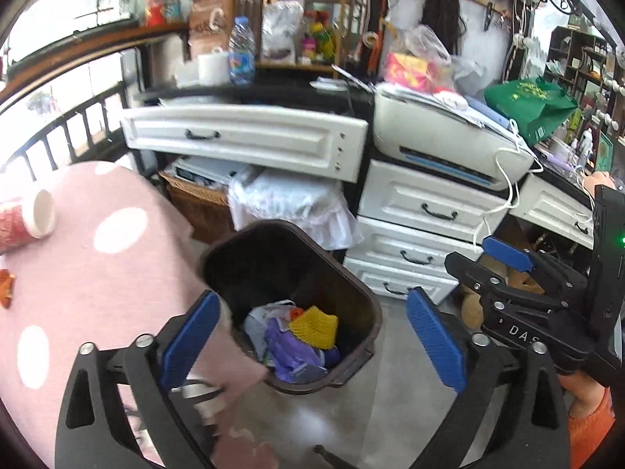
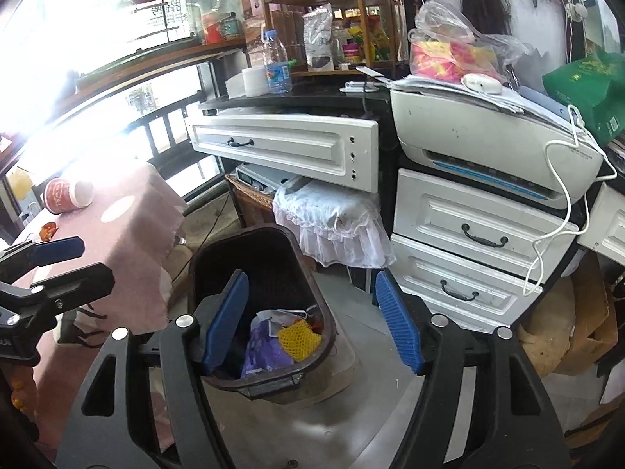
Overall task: Collect trash
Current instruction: 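Move both tools back toward the table with the red cup, then bring both tools over the table toward the red cup and orange peel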
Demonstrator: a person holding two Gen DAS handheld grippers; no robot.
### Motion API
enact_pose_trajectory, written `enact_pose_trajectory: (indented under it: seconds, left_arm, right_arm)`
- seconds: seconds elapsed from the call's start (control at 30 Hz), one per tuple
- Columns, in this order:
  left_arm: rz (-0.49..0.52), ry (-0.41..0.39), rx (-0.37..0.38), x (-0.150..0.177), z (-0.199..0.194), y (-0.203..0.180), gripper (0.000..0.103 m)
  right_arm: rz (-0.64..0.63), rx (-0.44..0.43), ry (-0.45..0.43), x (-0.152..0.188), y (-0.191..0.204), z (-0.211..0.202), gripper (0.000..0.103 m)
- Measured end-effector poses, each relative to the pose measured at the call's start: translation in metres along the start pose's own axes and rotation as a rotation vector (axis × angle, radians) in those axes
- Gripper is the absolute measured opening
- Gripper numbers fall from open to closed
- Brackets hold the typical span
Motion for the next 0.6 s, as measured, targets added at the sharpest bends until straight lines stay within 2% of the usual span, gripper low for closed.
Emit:
enact_pose_trajectory:
  seconds: [0.1, 0.2, 0.3, 0.47, 0.6]
  left_arm:
    - [-0.011, -0.040, -0.060, -0.001, -0.019, 0.022, 0.097]
    - [-0.016, -0.043, -0.107, 0.003, -0.033, 0.048, 0.097]
    - [-0.001, -0.032, -0.176, 0.009, -0.041, 0.075, 0.097]
    - [-0.101, -0.068, -0.188, 0.021, -0.066, 0.126, 0.097]
    - [-0.139, -0.064, -0.274, 0.034, -0.081, 0.163, 0.097]
  right_arm:
    - [-0.047, -0.030, -0.011, -0.009, 0.024, -0.001, 0.068]
    - [-0.082, -0.087, -0.012, -0.018, 0.049, -0.001, 0.069]
    - [-0.113, -0.143, -0.026, -0.028, 0.074, -0.002, 0.080]
    - [-0.182, -0.221, -0.041, -0.036, 0.122, 0.000, 0.082]
    - [-0.204, -0.292, -0.029, -0.040, 0.158, 0.005, 0.084]
Point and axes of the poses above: each gripper's, at about its wrist camera, not at the fingertips, and z roughly the way its jaws point, y to its left, x to its underside, the point moved 5 cm from there along z, roughly the way its jaws point, and after that the axes turned 6 degrees about -x, right-handed, at the moved point
